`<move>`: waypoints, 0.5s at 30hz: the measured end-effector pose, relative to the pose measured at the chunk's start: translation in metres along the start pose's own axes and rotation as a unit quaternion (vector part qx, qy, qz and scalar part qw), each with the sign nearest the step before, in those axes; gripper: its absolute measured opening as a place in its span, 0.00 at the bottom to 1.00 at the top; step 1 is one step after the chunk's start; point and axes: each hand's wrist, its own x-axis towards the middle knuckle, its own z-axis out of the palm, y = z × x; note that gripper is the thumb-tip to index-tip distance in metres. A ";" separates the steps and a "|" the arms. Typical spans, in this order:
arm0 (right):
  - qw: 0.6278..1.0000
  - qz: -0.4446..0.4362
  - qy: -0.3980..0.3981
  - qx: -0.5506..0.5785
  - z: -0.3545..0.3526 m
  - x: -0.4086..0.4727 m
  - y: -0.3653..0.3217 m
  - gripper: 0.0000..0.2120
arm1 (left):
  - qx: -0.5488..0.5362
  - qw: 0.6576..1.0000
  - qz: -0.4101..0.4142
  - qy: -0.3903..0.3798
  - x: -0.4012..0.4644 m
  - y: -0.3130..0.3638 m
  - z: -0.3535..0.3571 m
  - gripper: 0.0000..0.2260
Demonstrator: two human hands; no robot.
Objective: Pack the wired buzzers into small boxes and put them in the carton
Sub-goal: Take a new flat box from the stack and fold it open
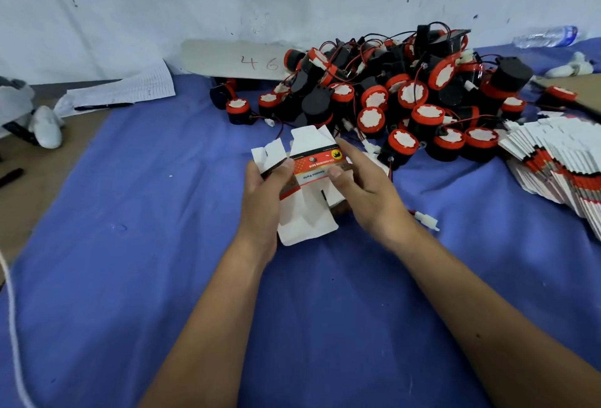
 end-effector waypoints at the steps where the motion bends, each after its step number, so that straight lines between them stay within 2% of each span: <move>1: 1.000 -0.005 -0.011 0.009 -0.001 0.000 0.001 0.28 | -0.015 1.000 -0.002 -0.010 -0.003 0.000 0.003 0.19; 5: 0.997 -0.036 -0.066 0.019 0.000 -0.002 0.000 0.29 | -0.045 0.997 -0.014 -0.054 -0.006 0.000 0.008 0.27; 8: 0.996 -0.080 -0.026 -0.010 0.001 -0.003 -0.003 0.24 | -0.002 0.998 -0.003 -0.066 -0.005 0.002 0.007 0.28; 12: 0.993 -0.107 -0.005 0.057 -0.004 -0.002 -0.005 0.23 | 0.103 0.990 0.082 -0.046 -0.003 0.007 0.000 0.22; 15: 0.992 -0.120 0.003 0.028 -0.006 -0.002 -0.005 0.28 | 0.127 0.979 0.161 -0.017 0.002 0.008 -0.009 0.23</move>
